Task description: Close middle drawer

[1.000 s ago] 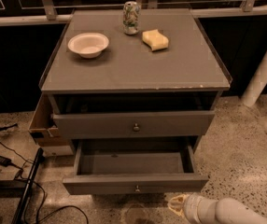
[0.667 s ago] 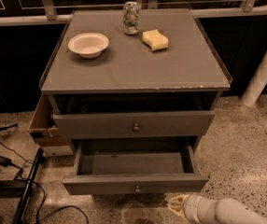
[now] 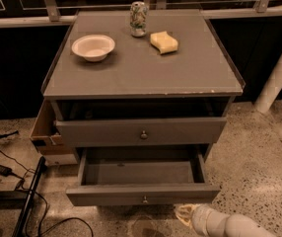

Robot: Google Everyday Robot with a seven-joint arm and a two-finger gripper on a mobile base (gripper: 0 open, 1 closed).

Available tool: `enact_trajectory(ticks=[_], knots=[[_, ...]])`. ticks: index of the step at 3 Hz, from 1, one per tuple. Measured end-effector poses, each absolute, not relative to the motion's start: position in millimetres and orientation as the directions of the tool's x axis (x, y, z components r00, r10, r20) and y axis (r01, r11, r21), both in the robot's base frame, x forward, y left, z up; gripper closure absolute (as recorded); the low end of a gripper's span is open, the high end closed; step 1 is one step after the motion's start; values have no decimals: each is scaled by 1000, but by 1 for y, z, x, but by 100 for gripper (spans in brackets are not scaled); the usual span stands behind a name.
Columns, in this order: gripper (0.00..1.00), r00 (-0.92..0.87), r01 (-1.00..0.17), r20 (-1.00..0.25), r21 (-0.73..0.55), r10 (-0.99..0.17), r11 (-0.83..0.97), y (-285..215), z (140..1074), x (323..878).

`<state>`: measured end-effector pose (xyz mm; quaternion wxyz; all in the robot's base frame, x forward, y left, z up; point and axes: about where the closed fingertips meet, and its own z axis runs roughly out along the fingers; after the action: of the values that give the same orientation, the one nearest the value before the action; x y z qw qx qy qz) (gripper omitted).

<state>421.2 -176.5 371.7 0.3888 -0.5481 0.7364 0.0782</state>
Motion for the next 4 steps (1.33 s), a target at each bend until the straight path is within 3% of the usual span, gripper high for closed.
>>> enact_trajectory(ticks=[2,4], knots=[[100,7,-785,-643,-478,-766,394,-168,367,466],[100,45,-717,-622,-565,-782,409,-167,363,505]])
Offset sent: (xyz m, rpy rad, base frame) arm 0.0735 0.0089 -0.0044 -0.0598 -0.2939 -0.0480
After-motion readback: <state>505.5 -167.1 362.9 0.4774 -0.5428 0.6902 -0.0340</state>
